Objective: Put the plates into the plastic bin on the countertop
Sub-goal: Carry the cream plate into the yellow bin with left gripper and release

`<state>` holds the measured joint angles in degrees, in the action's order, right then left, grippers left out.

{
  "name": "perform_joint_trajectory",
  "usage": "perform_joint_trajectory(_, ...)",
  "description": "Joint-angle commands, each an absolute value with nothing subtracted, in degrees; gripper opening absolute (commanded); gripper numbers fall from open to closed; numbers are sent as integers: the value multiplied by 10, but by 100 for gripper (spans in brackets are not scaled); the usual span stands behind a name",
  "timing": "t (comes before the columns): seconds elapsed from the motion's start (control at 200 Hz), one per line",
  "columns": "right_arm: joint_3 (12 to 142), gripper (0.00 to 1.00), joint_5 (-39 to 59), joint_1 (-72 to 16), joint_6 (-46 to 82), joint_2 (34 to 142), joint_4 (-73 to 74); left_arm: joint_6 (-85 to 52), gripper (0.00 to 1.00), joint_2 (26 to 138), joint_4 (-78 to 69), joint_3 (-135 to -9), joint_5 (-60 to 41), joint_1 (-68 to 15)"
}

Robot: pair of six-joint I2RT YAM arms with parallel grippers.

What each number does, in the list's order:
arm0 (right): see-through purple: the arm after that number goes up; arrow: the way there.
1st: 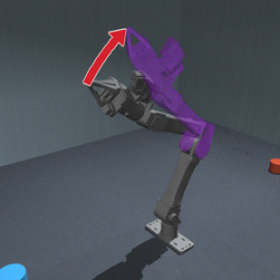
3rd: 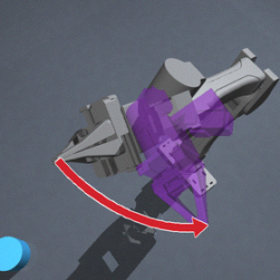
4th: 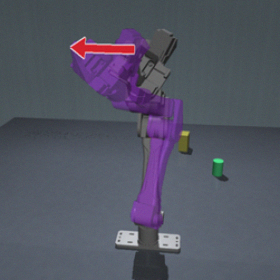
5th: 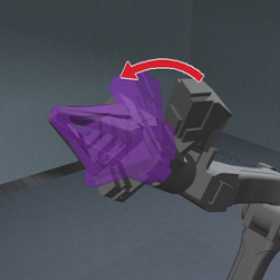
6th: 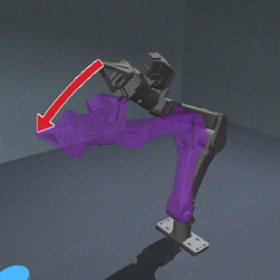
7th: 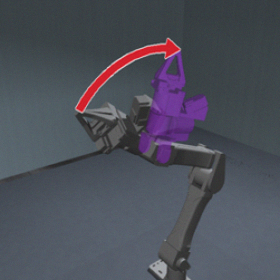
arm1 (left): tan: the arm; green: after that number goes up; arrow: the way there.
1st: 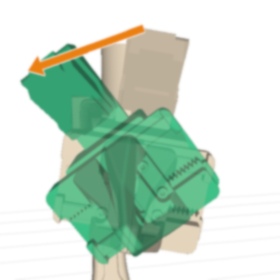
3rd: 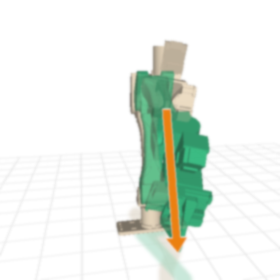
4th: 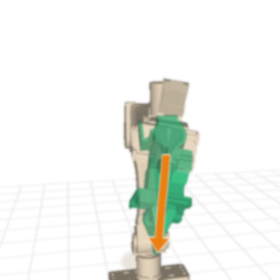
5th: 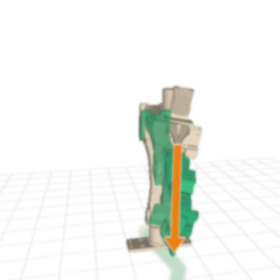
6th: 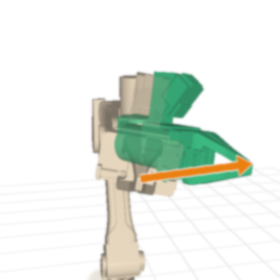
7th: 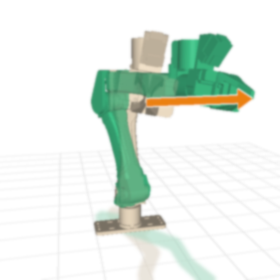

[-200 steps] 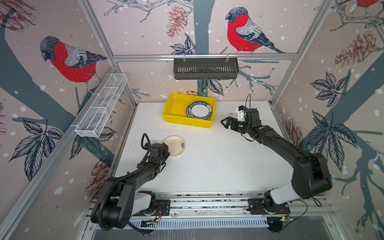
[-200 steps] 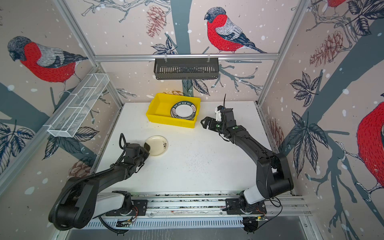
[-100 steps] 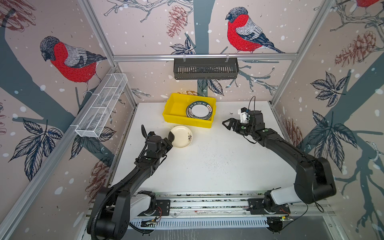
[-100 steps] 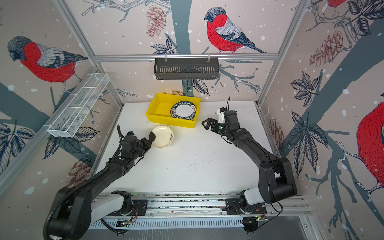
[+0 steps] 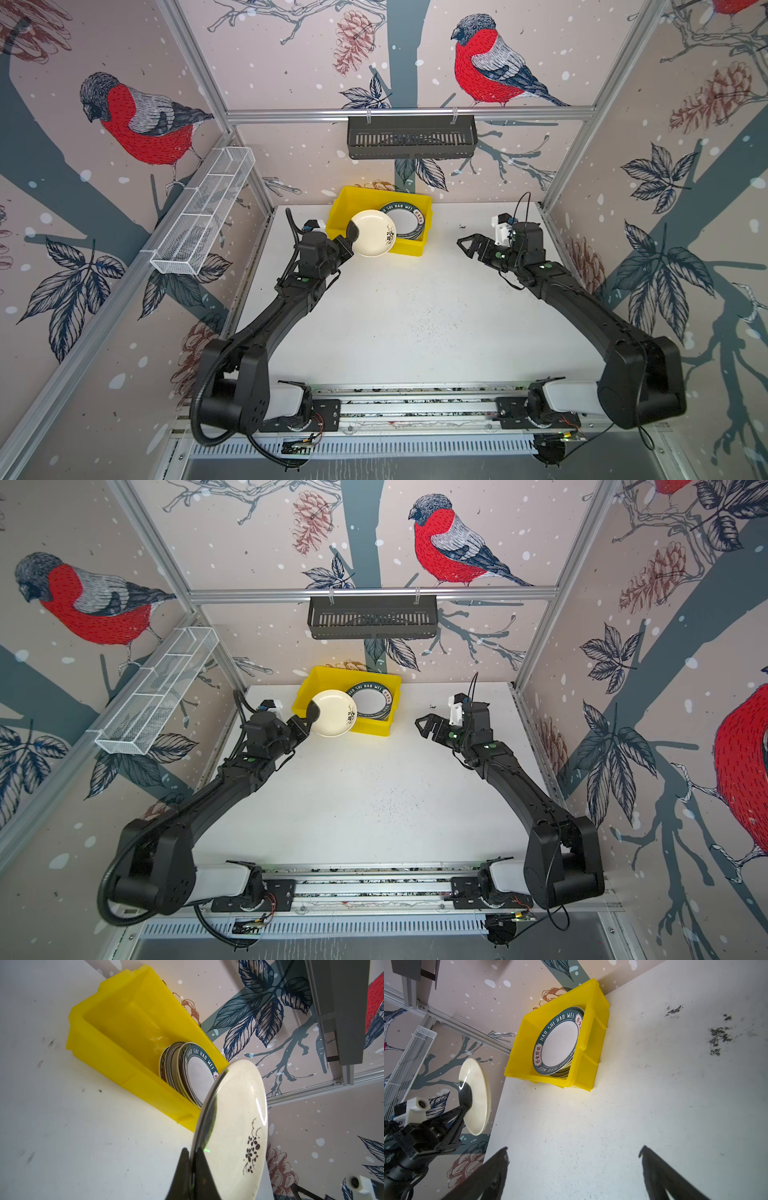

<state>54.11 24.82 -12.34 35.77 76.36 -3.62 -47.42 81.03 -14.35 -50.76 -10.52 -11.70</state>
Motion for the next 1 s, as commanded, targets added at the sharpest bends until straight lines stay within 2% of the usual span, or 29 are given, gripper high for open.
perform_joint_trajectory(0.0, 538, 99, 231, -118, 351, 756, -45, -451, 0, 873, -177, -567, -114, -120)
perform_joint_trajectory(0.18, 536, 99, 229, -108, 348, 741, -60, -430, 0, 988, -155, -686, -97, -140)
perform_joint_trajectory(0.39, 529, 99, 214, -92, 338, 721, -80, -378, 0, 1092, -58, -816, -15, -173)
perform_joint_trajectory(0.645, 526, 100, 228, -82, 340, 706, -89, -328, 0, 1149, -1, -891, 41, -188)
perform_joint_trajectory(0.886, 528, 99, 230, -73, 342, 712, -88, -289, 0, 1190, 39, -950, 50, -200)
perform_joint_trajectory(0.996, 529, 99, 234, -70, 337, 709, -97, -254, 0, 1215, 84, -994, 89, -214)
